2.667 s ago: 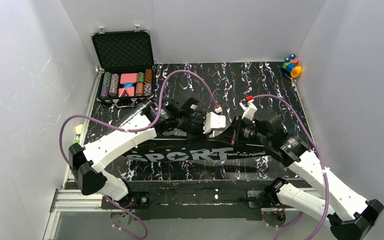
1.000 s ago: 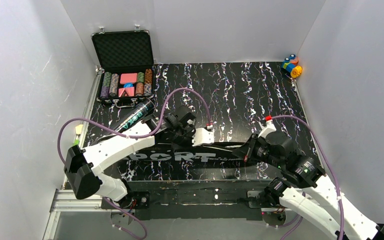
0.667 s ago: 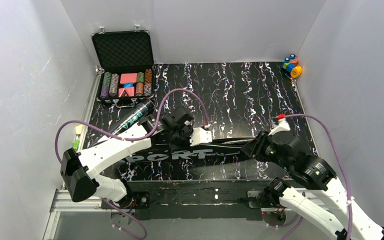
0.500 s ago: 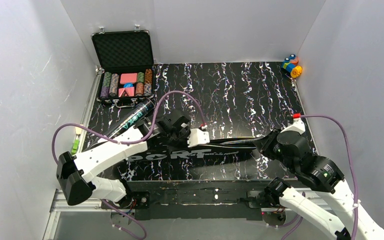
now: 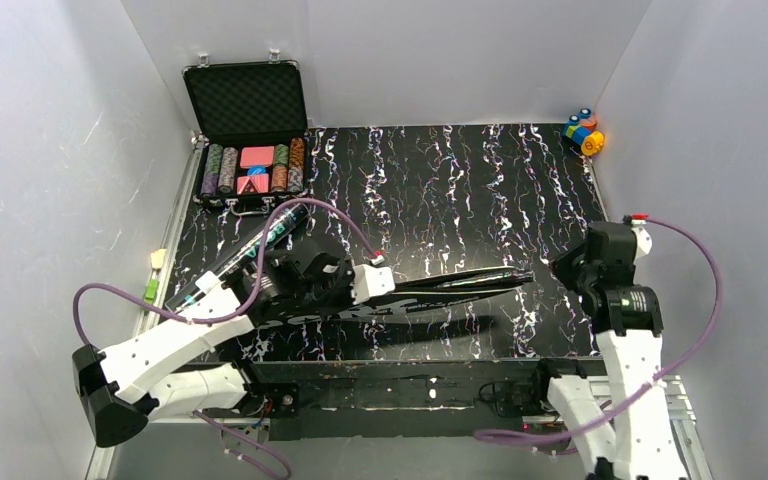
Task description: Pack up the badminton gear
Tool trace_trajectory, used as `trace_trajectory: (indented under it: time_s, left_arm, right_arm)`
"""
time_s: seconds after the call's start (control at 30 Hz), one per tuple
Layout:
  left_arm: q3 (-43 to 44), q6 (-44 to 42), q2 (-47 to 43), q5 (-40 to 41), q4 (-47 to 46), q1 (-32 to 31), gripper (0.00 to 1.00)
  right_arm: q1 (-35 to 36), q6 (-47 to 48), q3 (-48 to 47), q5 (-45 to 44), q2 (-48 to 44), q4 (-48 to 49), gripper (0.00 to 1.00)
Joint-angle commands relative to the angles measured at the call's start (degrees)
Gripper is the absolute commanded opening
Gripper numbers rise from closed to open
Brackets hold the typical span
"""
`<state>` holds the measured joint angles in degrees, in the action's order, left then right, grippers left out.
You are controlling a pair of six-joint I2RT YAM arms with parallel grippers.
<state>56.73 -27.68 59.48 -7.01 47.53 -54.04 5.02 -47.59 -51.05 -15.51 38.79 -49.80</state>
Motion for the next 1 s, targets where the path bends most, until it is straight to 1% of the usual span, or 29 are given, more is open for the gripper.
trace_trajectory:
  time_s: [0.0, 0.07, 0.2, 0.37, 0.77, 0.97]
  left_arm:
    - [-0.4, 1.6, -0.3, -2.4, -6.8, 0.3, 0.00]
    - [-0.7, 2.0, -0.6, -2.1, -7.8, 0.3, 0.00]
    - [-0.7, 2.0, -0.5, -0.9, -8.7, 0.4, 0.00]
    - [-0.5, 2.1, -0.1, -1.6, -9.6, 0.5, 0.00]
    - [-0.1, 1.1, -0.7, -1.6, -9.5, 0.8, 0.00]
    - [0.4, 1.1, -0.8, -1.8, -9.7, 0.8, 0.00]
  right_arm:
    - [-12.2, 3.3, 3.2, 15.7, 6.2, 9.7, 0.13]
    - [-14.7, 2.9, 5.3, 20.8, 7.4, 12.2, 0.09]
    - [-15.1, 1.9, 7.3, 22.7, 4.6, 13.8, 0.05]
    - [-15.2, 2.1, 8.6, 23.7, 2.8, 12.7, 0.01]
    - [-15.1, 1.7, 10.9, 27.8, 4.4, 14.8, 0.01]
    - [-14.9, 0.4, 12.5, 32.7, 4.3, 16.7, 0.01]
